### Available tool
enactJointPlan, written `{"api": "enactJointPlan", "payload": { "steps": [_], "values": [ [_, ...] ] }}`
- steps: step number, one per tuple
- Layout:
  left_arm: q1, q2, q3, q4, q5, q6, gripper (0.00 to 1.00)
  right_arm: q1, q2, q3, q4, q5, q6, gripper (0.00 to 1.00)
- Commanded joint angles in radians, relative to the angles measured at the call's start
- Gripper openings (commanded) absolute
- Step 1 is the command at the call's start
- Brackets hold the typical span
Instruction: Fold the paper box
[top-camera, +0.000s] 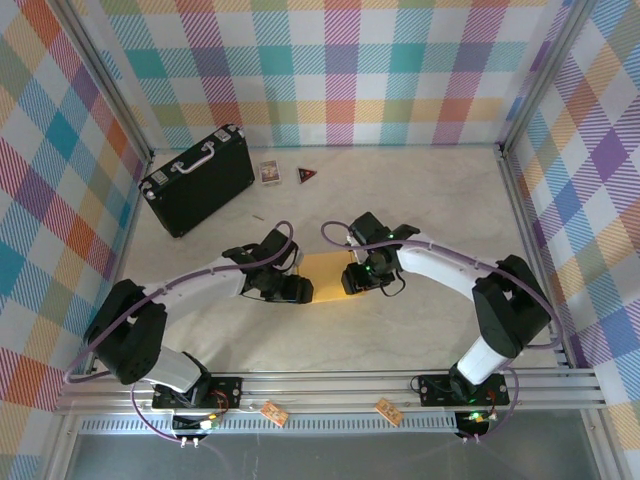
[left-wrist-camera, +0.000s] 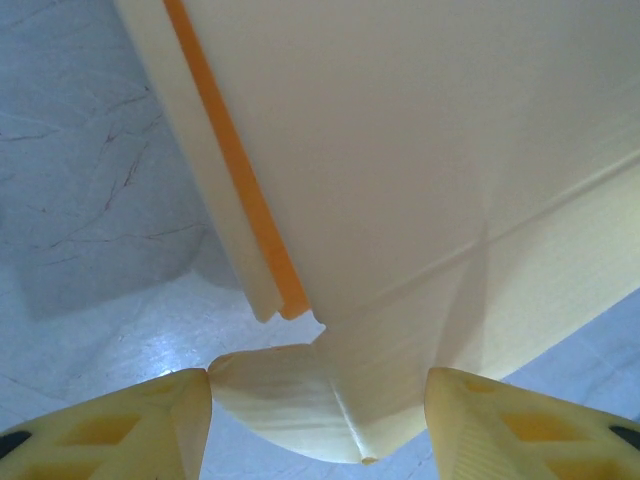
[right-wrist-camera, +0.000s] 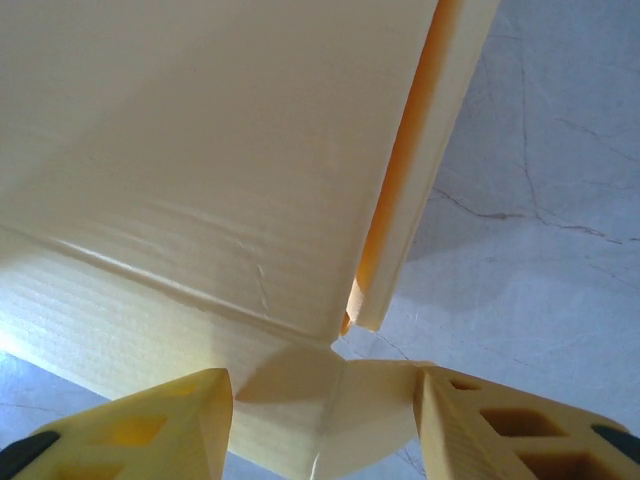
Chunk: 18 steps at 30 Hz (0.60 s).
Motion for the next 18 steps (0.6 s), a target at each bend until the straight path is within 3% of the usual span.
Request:
{"api": "enactJointPlan", "payload": {
  "steps": [1,18],
  "values": [
    [-0.011,0.022,0.017,0.004,0.0,0.005,0.58,0.006,0.026,0.011,0.002,-0.035,-0.01,0.5],
    [-0.011,0.051,-0.009,0.067,0.05,-0.011,0.56,0.006,0.048,-0.024,0.048,-0.105,0.011,0.47]
  ]
}}
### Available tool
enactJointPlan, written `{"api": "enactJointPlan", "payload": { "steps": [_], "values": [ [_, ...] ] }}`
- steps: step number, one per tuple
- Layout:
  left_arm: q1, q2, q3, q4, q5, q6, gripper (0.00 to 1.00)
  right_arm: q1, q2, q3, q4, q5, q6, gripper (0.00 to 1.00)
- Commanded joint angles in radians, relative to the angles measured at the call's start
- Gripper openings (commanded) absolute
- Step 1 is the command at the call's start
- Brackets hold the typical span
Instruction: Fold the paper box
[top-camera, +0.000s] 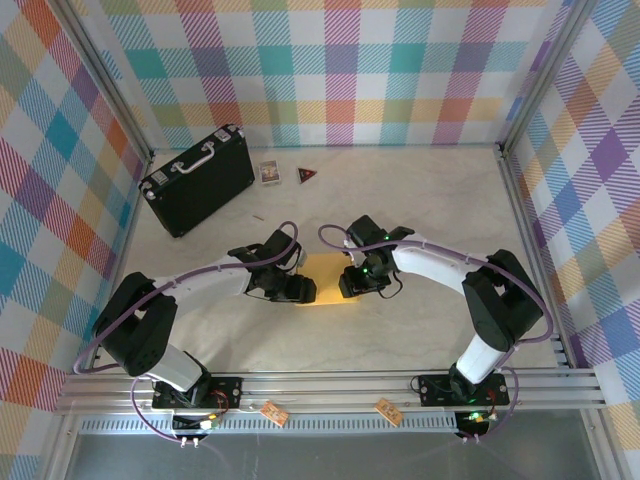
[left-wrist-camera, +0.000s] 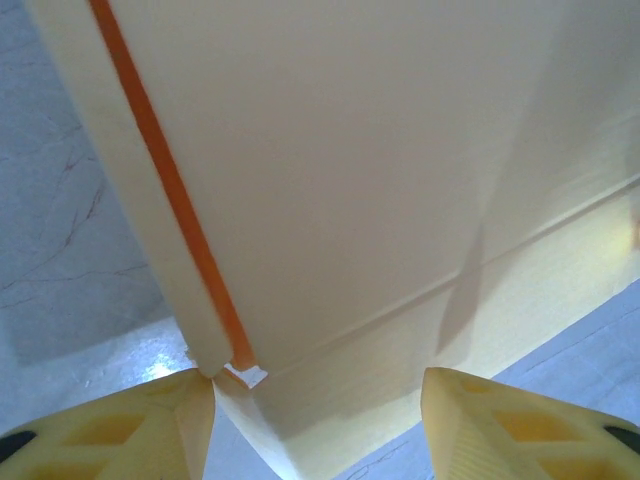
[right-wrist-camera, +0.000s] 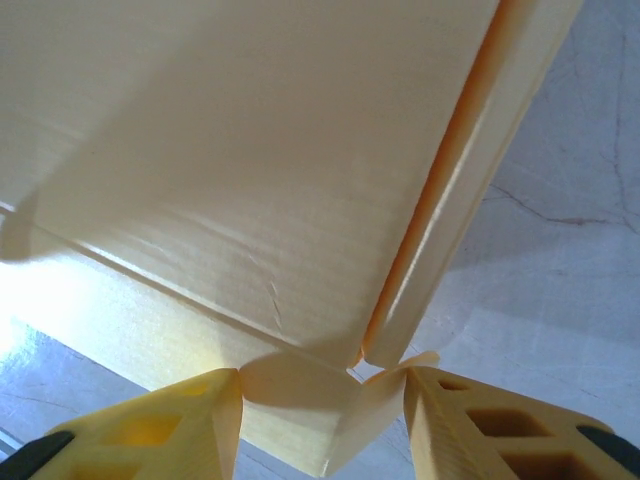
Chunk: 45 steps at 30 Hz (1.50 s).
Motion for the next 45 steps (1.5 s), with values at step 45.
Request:
{"api": "enactJointPlan", "payload": {
  "steps": [45],
  "values": [
    [0.004,0.015,0.035,-0.032,0.159,0.014,0.36,0.006,0.024,0.027,-0.044,-0.183,-0.006,0.33]
  ]
}}
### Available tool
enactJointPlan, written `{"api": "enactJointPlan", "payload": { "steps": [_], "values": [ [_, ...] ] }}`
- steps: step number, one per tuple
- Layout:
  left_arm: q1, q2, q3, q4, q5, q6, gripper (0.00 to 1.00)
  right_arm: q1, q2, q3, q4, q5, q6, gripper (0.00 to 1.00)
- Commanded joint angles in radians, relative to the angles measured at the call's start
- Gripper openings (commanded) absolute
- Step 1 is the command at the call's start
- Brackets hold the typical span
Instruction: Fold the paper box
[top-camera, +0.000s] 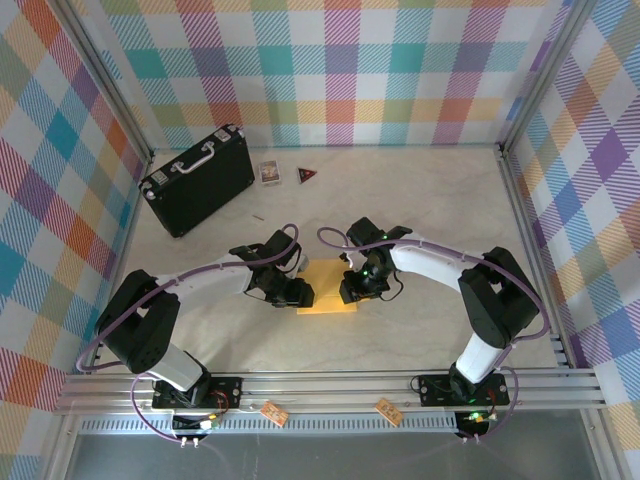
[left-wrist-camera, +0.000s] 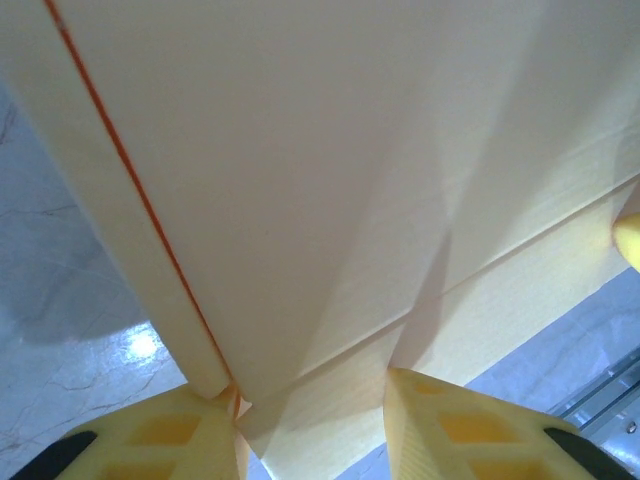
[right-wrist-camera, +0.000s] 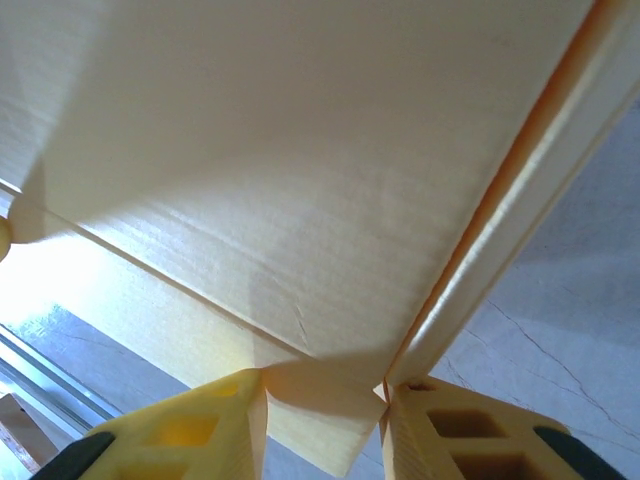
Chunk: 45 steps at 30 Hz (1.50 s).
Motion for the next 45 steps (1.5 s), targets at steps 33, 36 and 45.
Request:
{"api": "enactJointPlan", "payload": {
  "steps": [33,36,45],
  "values": [
    [0.011,-0.012,0.0,0.008,0.034,0.019,0.37,0.005,-0.059,-0.037,0.036,-0.029,0.033,0.48],
    [0.011,-0.011,-0.003,0.01,0.031,0.018,0.37,0.005,-0.072,-0.062,0.048,-0.032,0.04,0.48],
    [0.011,-0.016,0.0,0.006,0.03,0.018,0.37,0.006,-0.073,-0.069,0.061,-0.042,0.051,0.47]
  ]
}}
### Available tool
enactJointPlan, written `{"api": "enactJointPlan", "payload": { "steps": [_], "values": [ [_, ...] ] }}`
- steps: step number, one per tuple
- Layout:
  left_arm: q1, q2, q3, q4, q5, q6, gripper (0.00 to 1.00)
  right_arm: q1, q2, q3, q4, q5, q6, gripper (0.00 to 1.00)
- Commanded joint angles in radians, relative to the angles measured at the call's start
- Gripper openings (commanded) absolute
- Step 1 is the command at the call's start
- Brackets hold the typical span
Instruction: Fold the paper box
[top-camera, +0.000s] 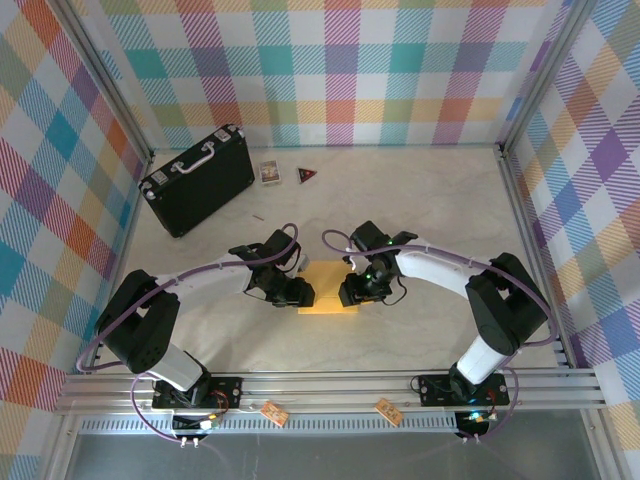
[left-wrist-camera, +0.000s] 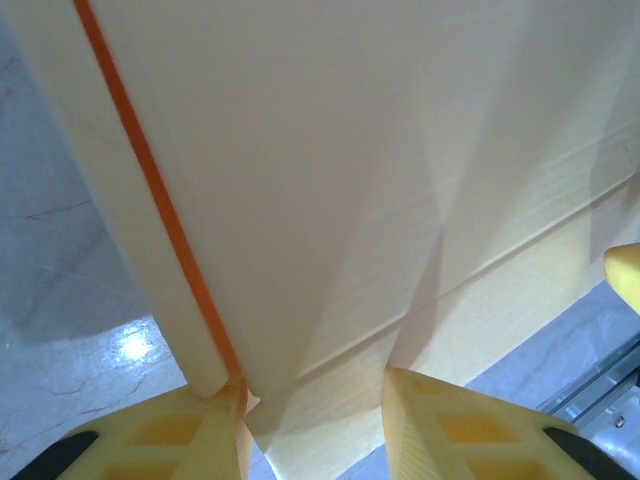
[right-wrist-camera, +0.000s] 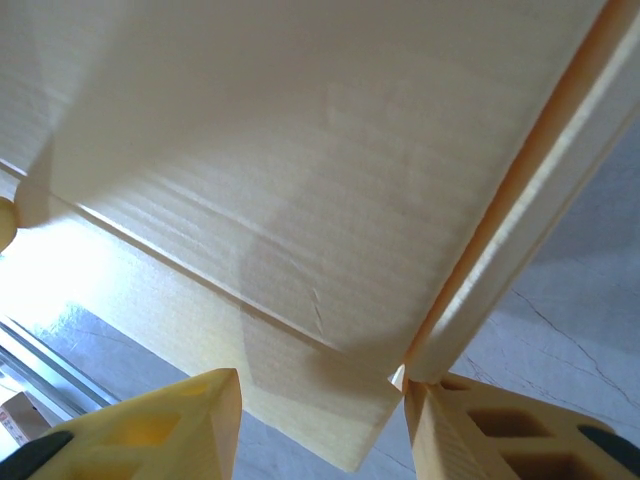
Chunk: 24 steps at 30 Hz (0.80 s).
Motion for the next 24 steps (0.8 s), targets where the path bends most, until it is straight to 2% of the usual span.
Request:
{"api": "enactJointPlan", "payload": {
  "steps": [1,24],
  "values": [
    [0.006,-0.015,-0.001,0.0,0.012,0.014,0.37,0.005,-0.016,-0.001,0.011,-0.034,0.015,0.47],
    [0.005,-0.016,-0.003,-0.007,-0.007,0.018,0.37,0.005,-0.019,-0.005,0.07,-0.095,0.075,0.37]
  ]
}}
